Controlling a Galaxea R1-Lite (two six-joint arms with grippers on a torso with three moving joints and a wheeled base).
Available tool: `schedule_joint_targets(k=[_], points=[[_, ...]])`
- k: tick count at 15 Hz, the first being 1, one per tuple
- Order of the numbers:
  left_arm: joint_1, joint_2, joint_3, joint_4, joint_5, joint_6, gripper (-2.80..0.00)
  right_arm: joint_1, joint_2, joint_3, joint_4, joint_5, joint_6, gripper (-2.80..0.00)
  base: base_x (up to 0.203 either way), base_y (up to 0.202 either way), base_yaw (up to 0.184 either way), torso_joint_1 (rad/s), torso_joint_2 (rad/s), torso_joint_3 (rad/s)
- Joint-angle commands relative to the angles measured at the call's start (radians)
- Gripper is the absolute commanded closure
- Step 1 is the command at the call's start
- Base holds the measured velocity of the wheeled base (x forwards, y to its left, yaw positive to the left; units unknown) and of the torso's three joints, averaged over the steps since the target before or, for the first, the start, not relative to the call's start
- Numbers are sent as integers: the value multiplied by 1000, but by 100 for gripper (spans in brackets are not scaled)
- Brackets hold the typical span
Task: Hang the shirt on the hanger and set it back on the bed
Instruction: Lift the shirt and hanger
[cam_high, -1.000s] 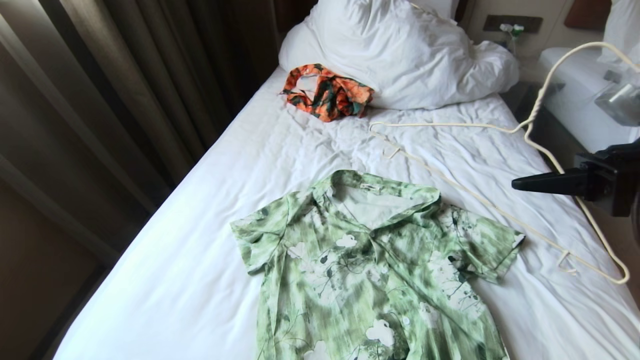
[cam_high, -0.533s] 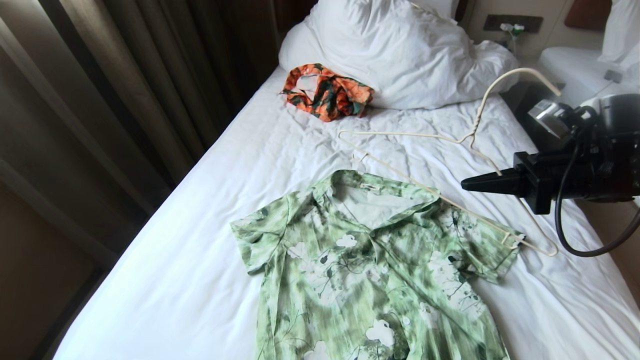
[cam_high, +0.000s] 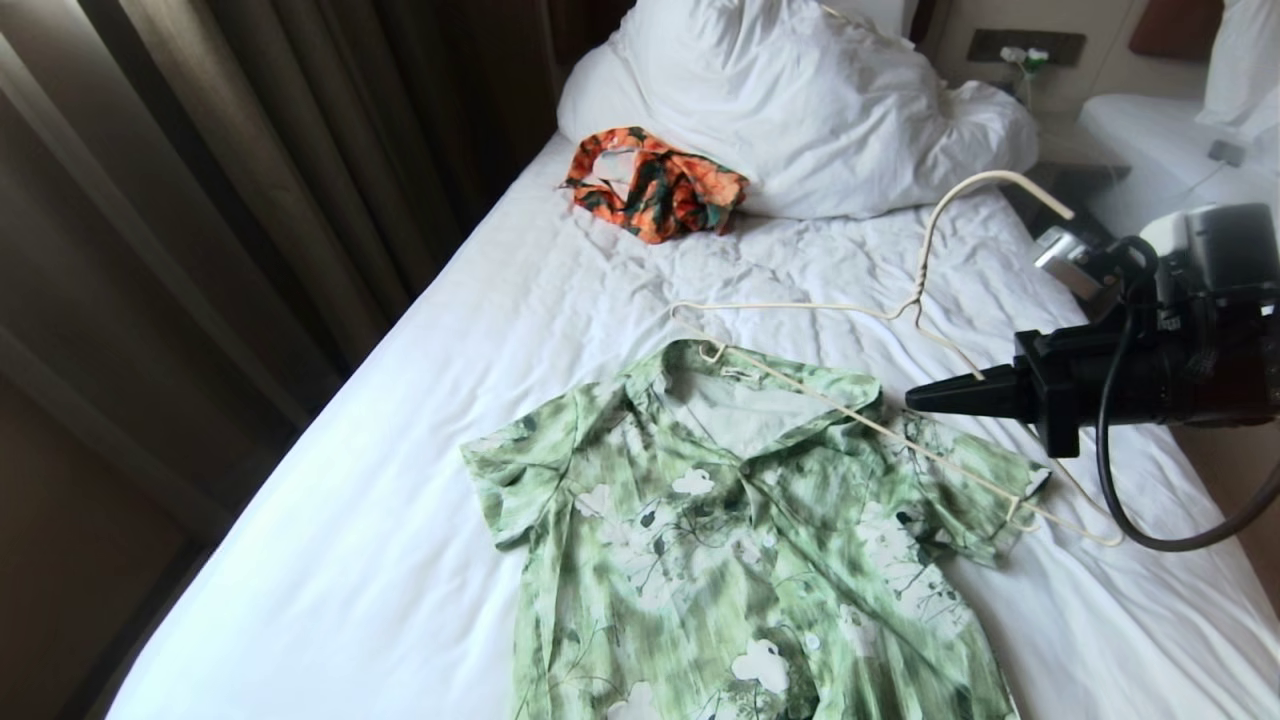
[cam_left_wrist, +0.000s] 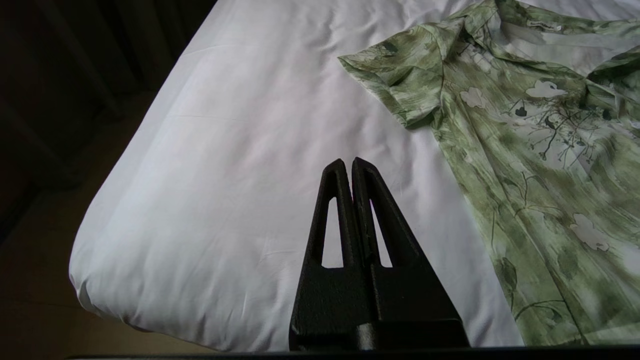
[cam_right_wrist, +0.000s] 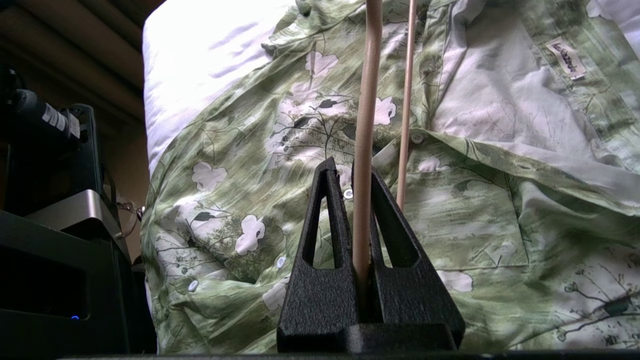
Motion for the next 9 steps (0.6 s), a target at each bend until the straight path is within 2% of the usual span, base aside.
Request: schedule_joint_targets(k=[1, 3, 6, 8, 9], points=[[0, 0, 0, 0, 1, 0, 0, 22, -84, 34, -1, -65, 25, 0, 0, 0, 0, 0, 0, 0], [0, 0, 0, 0, 1, 0, 0, 32, -137, 36, -4, -146, 58, 0, 0, 0, 0, 0, 0, 0], [0, 0, 1, 0, 1, 0, 0, 61, -136, 63, -84, -360, 76, 0, 0, 0, 0, 0, 0, 0], [0, 0, 0, 0, 1, 0, 0, 80, -139, 135, -161, -378, 111, 0, 0, 0, 0, 0, 0, 0], [0, 0, 1, 0, 1, 0, 0, 80, -146, 173, -181, -328, 117, 0, 0, 0, 0, 0, 0, 0]])
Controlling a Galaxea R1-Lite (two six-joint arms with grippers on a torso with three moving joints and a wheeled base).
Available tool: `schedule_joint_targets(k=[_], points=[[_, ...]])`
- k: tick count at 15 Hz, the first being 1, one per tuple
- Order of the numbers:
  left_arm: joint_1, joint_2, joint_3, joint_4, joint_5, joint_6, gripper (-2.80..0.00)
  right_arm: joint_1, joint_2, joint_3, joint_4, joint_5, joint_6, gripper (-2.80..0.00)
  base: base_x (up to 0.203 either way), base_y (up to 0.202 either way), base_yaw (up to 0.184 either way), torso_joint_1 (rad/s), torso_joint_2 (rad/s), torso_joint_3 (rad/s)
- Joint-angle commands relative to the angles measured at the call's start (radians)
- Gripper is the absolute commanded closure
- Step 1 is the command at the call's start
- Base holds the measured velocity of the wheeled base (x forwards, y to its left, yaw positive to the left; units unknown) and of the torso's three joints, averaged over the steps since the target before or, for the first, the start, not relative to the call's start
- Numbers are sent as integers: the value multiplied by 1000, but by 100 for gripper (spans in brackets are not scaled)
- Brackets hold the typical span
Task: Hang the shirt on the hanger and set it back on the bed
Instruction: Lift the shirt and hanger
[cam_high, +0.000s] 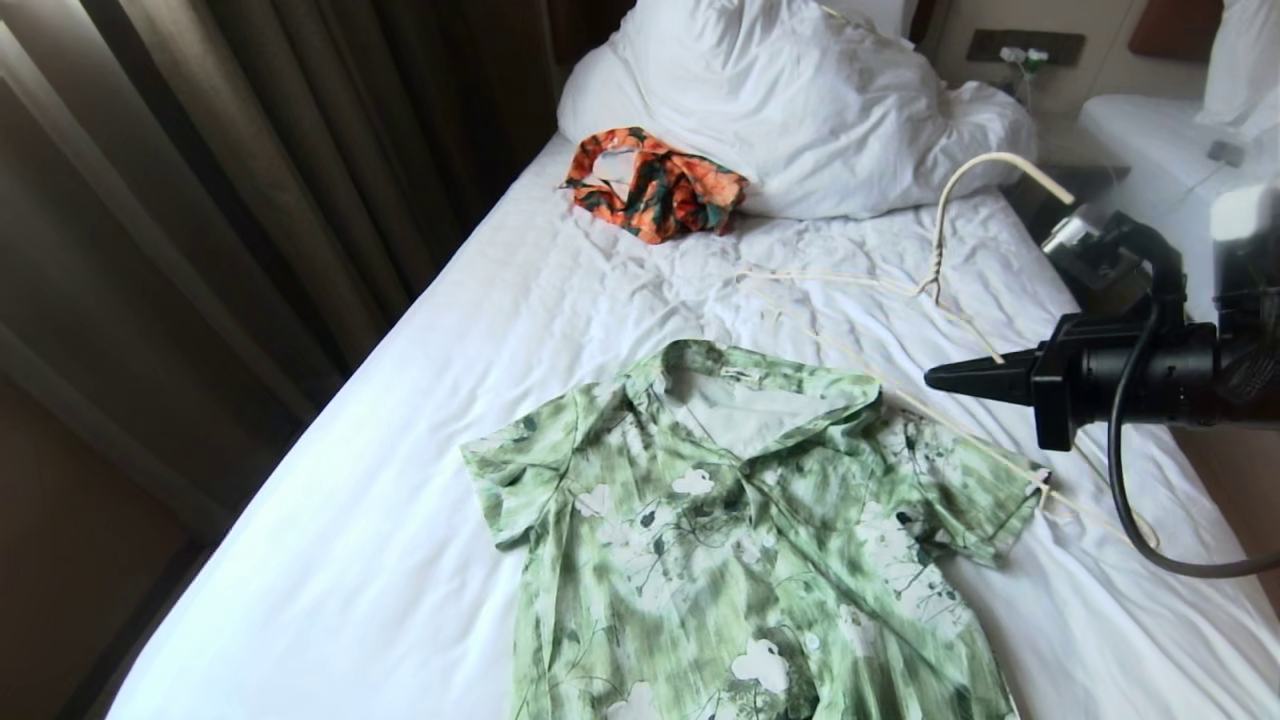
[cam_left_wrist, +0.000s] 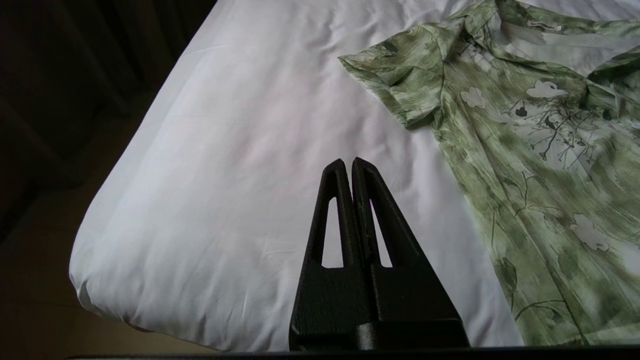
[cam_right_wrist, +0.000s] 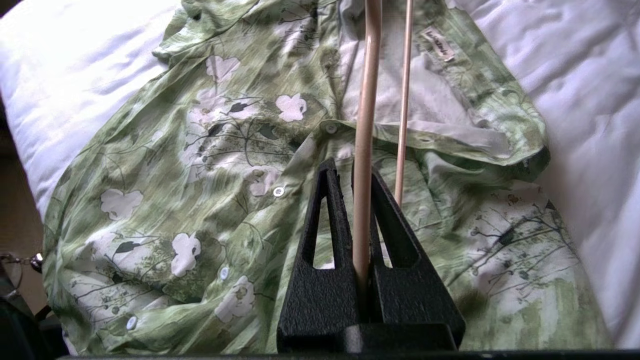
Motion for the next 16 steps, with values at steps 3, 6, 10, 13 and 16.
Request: schedule_joint_targets(k=[3, 6, 10, 13, 16], points=[[0, 0, 1, 0, 1, -1, 0, -57, -32, 55, 51, 405, 3, 0, 0, 0, 0, 0, 0, 0], [0, 0, 0, 0, 1, -1, 0, -110, -14, 20, 203, 527, -74, 0, 0, 0, 0, 0, 0, 0], [0, 0, 0, 0, 1, -1, 0, -139, -27, 17, 362, 519, -233, 0, 0, 0, 0, 0, 0, 0], [0, 0, 1, 0, 1, -1, 0, -128, -40, 34, 396, 513, -336, 0, 0, 0, 0, 0, 0, 0], [0, 0, 0, 0, 1, -1, 0, -90, -41, 36, 413, 459, -366, 0, 0, 0, 0, 0, 0, 0]])
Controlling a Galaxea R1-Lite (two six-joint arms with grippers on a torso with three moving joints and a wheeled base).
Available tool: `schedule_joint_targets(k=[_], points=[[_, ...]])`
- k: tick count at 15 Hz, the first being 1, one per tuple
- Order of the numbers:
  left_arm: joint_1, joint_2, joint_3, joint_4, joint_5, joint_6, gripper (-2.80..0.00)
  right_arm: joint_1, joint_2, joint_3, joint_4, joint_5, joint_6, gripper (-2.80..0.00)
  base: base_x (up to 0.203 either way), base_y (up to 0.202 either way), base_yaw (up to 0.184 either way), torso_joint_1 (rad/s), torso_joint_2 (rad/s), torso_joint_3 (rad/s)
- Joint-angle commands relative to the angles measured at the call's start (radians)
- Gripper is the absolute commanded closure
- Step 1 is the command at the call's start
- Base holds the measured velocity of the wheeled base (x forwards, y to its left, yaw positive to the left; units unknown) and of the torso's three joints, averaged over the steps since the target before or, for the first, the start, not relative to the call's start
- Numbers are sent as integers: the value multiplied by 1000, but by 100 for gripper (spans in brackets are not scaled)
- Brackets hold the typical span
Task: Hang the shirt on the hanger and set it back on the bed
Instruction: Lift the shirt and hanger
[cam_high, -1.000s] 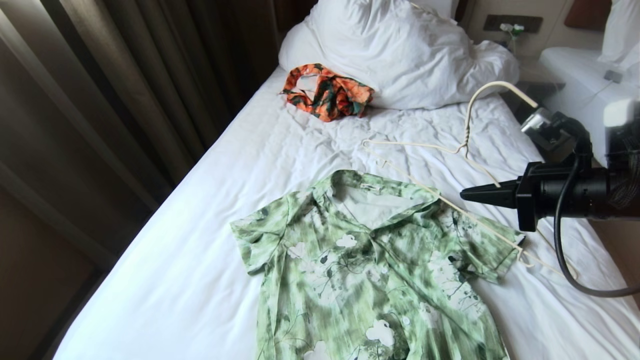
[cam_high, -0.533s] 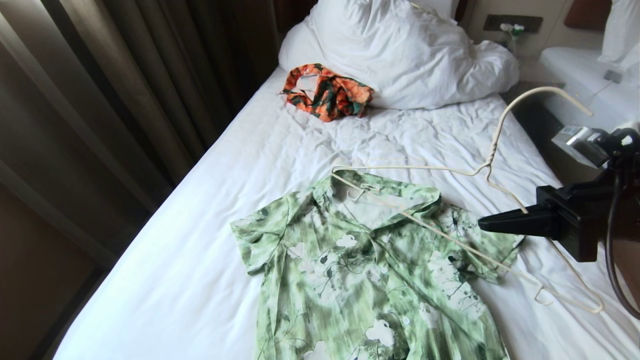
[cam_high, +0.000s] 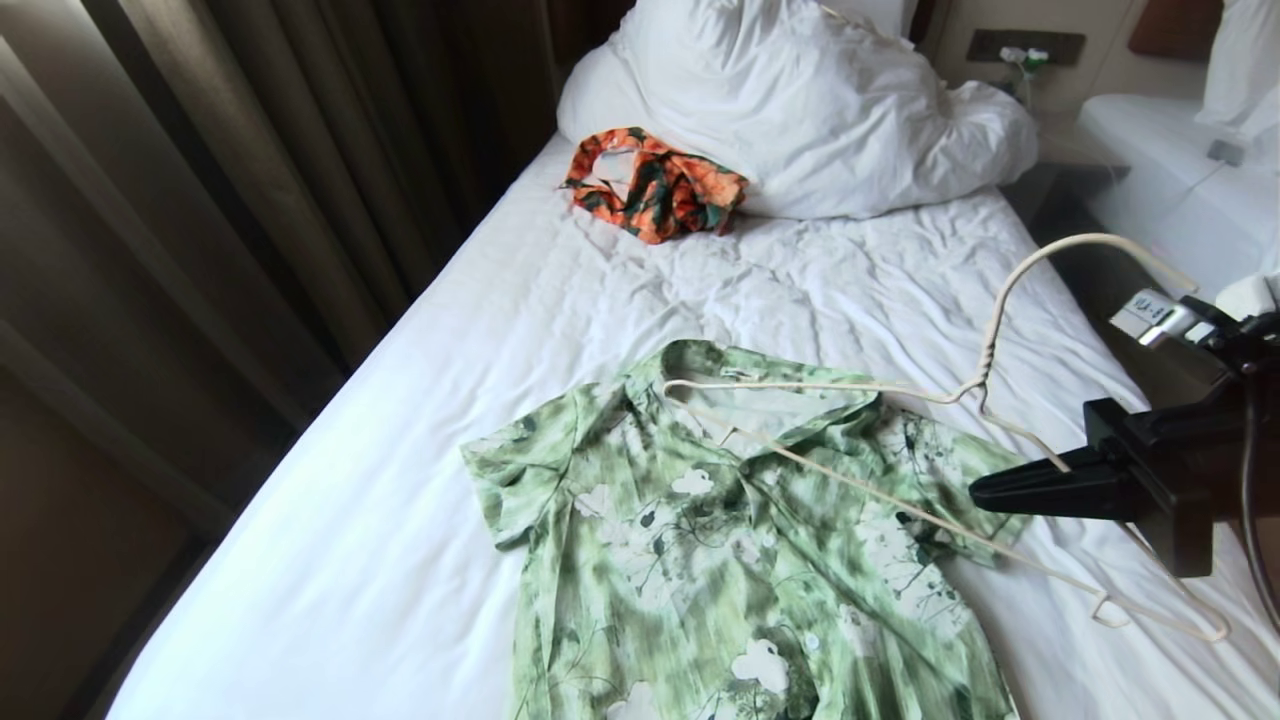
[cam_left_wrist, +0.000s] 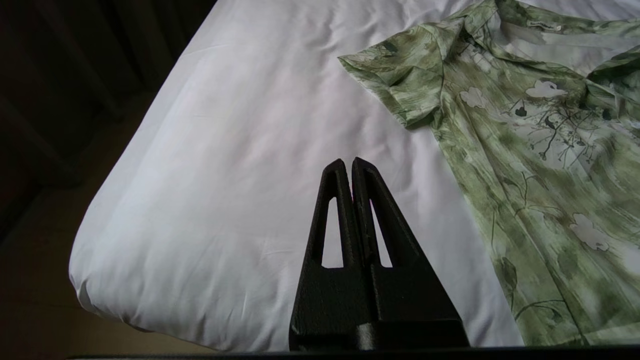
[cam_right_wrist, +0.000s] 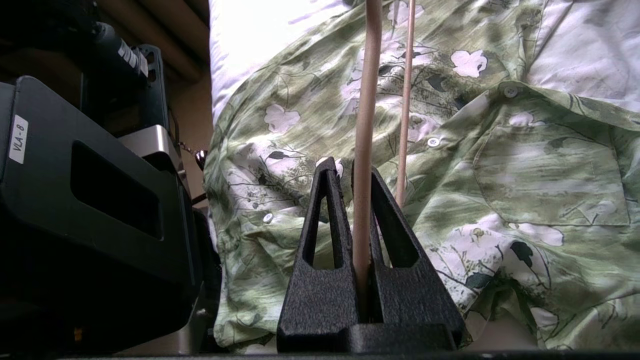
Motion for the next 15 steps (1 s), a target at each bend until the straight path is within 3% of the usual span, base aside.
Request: schedule_joint_targets(k=[1, 11, 13, 15], points=[[0, 0, 0, 0, 0, 0, 0, 11, 0, 1, 1, 1, -10, 0, 0, 0, 0, 0, 0, 0], [-1, 0, -13, 3, -4, 8, 0, -118, -7, -1, -16, 6, 2, 0, 0, 0, 0, 0, 0, 0], [-1, 47, -93, 13, -45, -1, 0, -131, -4, -5, -16, 6, 23, 0, 0, 0, 0, 0, 0, 0], [-9, 196, -192, 13, -94, -25, 0, -133, -5, -12, -17, 4, 47, 0, 0, 0, 0, 0, 0, 0]])
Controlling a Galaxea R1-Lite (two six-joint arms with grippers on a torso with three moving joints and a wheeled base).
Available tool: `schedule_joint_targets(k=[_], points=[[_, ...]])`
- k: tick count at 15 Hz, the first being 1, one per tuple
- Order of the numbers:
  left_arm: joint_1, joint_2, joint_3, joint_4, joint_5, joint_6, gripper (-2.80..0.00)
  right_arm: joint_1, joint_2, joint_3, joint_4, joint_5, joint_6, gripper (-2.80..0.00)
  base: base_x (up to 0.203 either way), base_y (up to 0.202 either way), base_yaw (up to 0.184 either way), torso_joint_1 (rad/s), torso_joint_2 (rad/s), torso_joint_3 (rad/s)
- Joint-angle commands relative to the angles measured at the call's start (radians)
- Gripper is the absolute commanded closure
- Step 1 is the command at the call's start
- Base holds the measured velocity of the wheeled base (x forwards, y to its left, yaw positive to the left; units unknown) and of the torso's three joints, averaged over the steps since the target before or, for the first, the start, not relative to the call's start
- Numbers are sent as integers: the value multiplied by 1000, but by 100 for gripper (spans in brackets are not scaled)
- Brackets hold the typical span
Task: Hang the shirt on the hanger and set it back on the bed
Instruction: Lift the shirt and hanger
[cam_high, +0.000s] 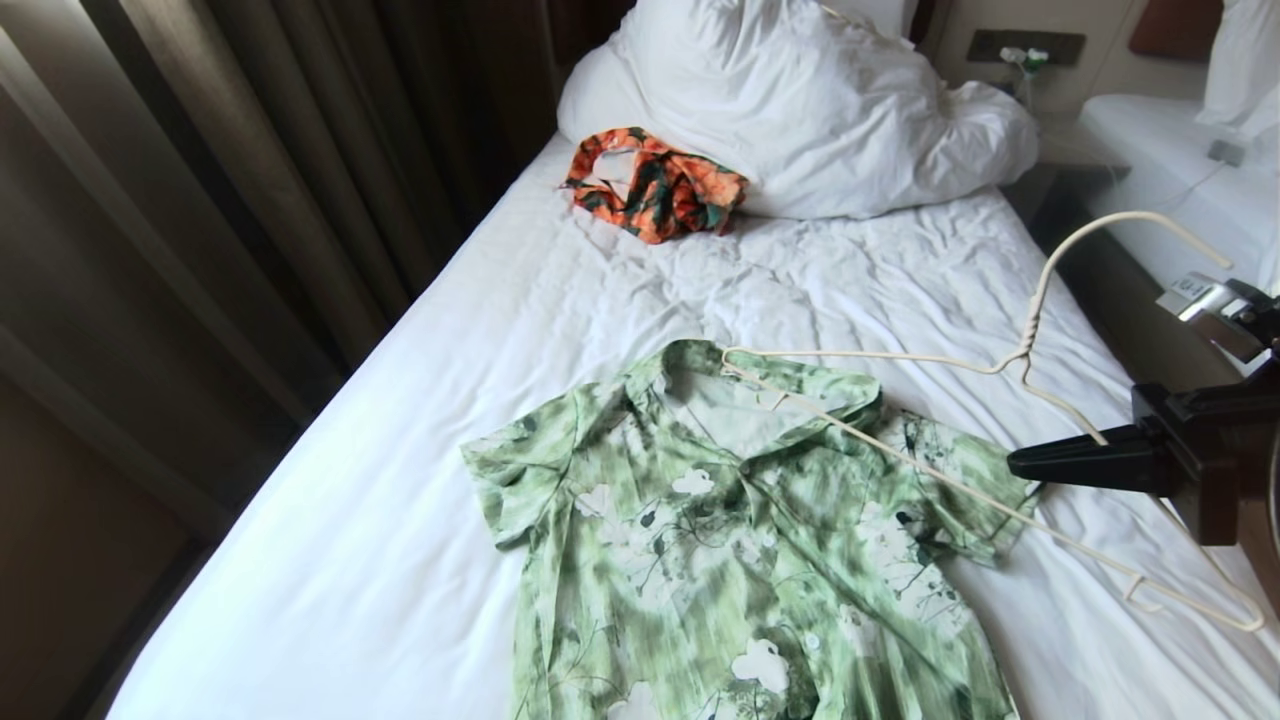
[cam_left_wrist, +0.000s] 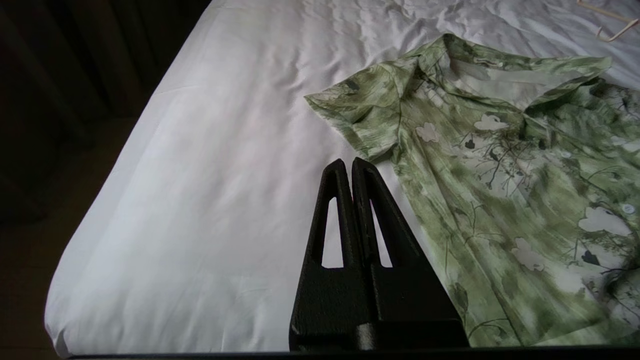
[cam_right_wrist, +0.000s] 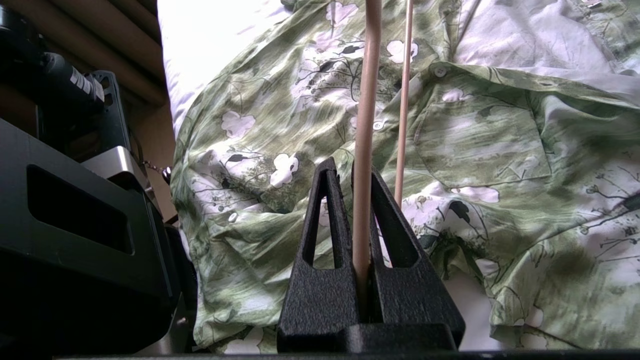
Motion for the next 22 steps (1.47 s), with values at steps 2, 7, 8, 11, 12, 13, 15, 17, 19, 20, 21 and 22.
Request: schedule_joint_targets(k=[2, 7, 8, 11, 12, 13, 15, 17, 19, 20, 21, 22], points=[[-39, 309, -140, -7, -83, -20, 0, -10, 7, -21, 1, 4, 39, 0, 0, 0, 0, 0, 0, 0], [-169, 772, -295, -104, -221, -64, 0, -62, 16, -29, 0, 5, 89, 0, 0, 0, 0, 0, 0, 0], [-206, 875, -320, -144, -232, -78, 0, -90, 27, -34, -6, 6, 93, 0, 0, 0, 0, 0, 0, 0], [-294, 1164, -397, -287, -249, -108, 0, -157, 49, -35, -24, 16, 134, 0, 0, 0, 0, 0, 0, 0], [-315, 1246, -427, -335, -252, -119, 0, -168, 52, -35, -26, 19, 152, 0, 0, 0, 0, 0, 0, 0], [-332, 1326, -461, -379, -256, -130, 0, -177, 58, -36, -33, 18, 162, 0, 0, 0, 0, 0, 0, 0], [-350, 1481, -528, -455, -285, -145, 0, -189, 65, -36, -72, 17, 184, 0, 0, 0, 0, 0, 0, 0], [-358, 1635, -611, -518, -317, -155, 0, -197, 78, -35, -143, 16, 237, 0, 0, 0, 0, 0, 0, 0], [-361, 1778, -711, -556, -329, -159, 0, -203, 90, -35, -195, 16, 277, 0, 0, 0, 0, 0, 0, 0], [-361, 1845, -773, -569, -333, -160, 0, -203, 94, -35, -212, 15, 286, 0, 0, 0, 0, 0, 0, 0], [-361, 1913, -845, -576, -334, -161, 0, -203, 95, -30, -218, 14, 290, 0, 0, 0, 0, 0, 0, 0], [-361, 1984, -925, -580, -334, -162, 0, -203, 96, -26, -218, 14, 290, 0, 0, 0, 0, 0, 0, 0]])
